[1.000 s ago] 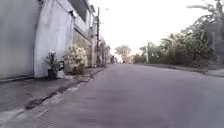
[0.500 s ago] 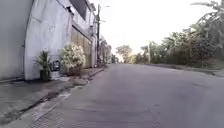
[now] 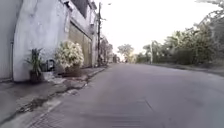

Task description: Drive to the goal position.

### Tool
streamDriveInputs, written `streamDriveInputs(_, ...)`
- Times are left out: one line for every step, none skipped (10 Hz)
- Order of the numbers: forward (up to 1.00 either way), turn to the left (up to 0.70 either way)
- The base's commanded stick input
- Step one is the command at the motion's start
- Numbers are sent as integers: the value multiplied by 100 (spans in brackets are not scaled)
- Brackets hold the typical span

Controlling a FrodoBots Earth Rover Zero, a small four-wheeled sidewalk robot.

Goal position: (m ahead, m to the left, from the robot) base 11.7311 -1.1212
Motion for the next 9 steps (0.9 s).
streamDriveInputs(100, 0)
streamDriveInputs(100, 0)
streamDriveInputs(100, 0)
streamDriveInputs(100, 0)
streamDriveInputs(100, 0)
streamDriveInputs(100, 0)
streamDriveInputs(100, 0)
streamDriveInputs(100, 0)
streamDriveInputs(100, 0)
